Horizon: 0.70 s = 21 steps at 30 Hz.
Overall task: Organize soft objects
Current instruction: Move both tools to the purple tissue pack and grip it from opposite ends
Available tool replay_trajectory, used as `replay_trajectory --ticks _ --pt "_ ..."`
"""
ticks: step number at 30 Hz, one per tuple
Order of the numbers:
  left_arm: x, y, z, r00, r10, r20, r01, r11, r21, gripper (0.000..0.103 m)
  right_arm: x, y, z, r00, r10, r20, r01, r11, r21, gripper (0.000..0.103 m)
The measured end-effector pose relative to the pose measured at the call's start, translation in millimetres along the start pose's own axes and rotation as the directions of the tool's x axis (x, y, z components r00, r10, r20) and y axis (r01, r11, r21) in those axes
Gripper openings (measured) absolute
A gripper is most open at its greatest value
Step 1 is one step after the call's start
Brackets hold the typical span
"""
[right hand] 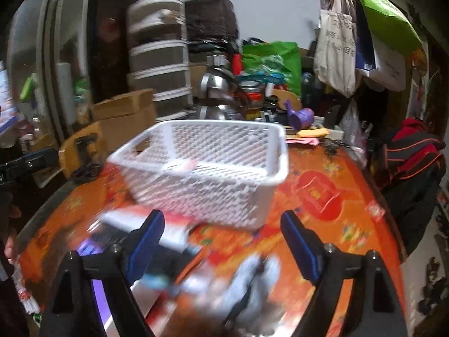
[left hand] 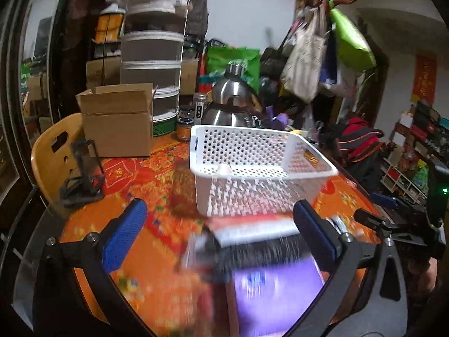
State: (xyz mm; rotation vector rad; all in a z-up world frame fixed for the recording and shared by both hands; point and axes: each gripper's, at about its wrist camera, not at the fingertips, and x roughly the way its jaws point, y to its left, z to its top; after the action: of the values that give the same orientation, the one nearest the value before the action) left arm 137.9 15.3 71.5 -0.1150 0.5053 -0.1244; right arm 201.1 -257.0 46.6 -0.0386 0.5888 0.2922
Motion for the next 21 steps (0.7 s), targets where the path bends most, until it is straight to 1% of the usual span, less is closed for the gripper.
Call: replay_trajectory --ticks 1,4,6,10,11,13,15,19,21 --pt "-10.4 1.5 -10.1 1.000 0.000 0.008 0.000 1.000 0.001 0.103 -10.9 5.8 -14.8 1.000 0.001 0.018 -0.001 1.000 -0.002 0.085" --pt "-44.6 5.6 -54.0 0.999 0.005 0.033 -0.004 1.000 -0.011 0.103 -36.6 20.6 -54.9 0.999 0.014 0.052 -0.015 1.000 0.009 0.085" --pt "-61.5 8.4 -86.2 0.999 0.002 0.035 -0.002 1.000 -0.011 0.103 -49.8 27.6 -78.2 0.997 0.020 0.073 -0.023 0.999 0.040 0.085" --pt "-66.6 11.7 -136.1 1.000 0.009 -0.008 -0.009 1.000 0.011 0.103 -59.3 47.1 -124.2 0.996 0.048 0.073 -0.054 0.996 0.077 0.085" --pt "-63.4 13.5 -148.1 1.000 -0.005 -0.021 0.005 1.000 0.007 0.103 -57.9 51.1 -133.4 0.995 0.068 0.067 -0.074 0.994 0.086 0.085" --pt "-54.8 15.7 -160.6 0.998 -0.036 -0.045 0.037 0.999 0.017 0.103 -51.7 58.6 -145.9 0.994 0.094 0.048 -0.098 0.991 0.087 0.085" --pt "-44.8 14.2 -169.2 0.997 -0.044 -0.069 0.046 0.998 0.032 0.103 -42.6 63.5 -151.5 0.994 0.109 0.019 -0.110 0.991 0.080 0.085" --pt "-38.6 5.9 -179.1 0.996 -0.057 -0.067 0.062 0.996 0.068 0.102 -32.4 68.2 -152.8 0.989 0.146 0.006 -0.146 0.985 0.087 0.085" --pt "-33.4 -2.8 -180.5 0.995 -0.059 -0.078 0.067 0.993 0.102 0.097 -29.6 72.7 -153.7 0.990 0.142 0.000 -0.142 0.987 0.073 0.085"
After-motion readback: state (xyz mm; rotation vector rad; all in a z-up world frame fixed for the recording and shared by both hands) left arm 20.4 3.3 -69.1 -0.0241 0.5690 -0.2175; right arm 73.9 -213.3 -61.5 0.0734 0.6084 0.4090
